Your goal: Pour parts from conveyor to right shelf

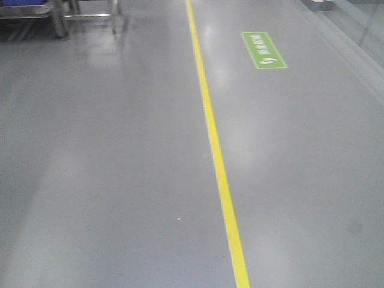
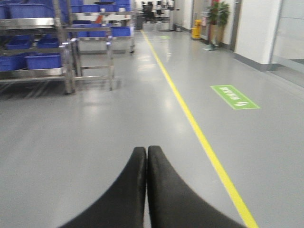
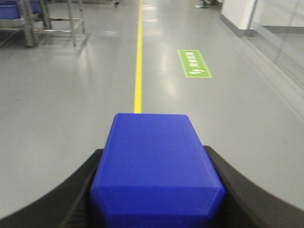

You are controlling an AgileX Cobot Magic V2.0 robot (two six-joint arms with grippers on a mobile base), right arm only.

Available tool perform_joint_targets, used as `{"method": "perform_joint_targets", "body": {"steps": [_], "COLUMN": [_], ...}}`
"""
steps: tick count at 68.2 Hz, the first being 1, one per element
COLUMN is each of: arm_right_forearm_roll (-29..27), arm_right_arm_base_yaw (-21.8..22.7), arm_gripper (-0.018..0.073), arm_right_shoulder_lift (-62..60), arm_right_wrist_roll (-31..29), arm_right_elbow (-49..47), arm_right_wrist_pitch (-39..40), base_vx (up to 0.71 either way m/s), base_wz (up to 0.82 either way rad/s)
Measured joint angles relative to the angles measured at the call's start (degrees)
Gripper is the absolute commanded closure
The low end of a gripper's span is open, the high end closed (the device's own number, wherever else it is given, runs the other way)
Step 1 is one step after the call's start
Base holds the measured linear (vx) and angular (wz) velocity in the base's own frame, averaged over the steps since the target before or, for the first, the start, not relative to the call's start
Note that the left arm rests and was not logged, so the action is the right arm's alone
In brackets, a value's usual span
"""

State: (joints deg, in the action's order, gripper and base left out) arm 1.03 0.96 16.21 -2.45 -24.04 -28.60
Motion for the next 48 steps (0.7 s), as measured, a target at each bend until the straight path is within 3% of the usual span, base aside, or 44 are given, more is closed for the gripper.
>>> {"method": "perform_joint_targets", "body": {"steps": [21, 48], "arm_right_forearm_roll": [0.0, 0.0], "arm_right_arm_base_yaw": [0.0, 0.0], "arm_gripper": [0.0565, 0.0565], "arm_right_shoulder_lift": [0.0, 0.0], "arm_right_wrist_roll": [0.0, 0.0], "arm_right_elbow": [0.0, 0.0], "arm_right_wrist_pitch": [-0.11, -0.13], "base_vx": [-0.04, 0.06], "base_wz": [-0.34, -0.03]}}
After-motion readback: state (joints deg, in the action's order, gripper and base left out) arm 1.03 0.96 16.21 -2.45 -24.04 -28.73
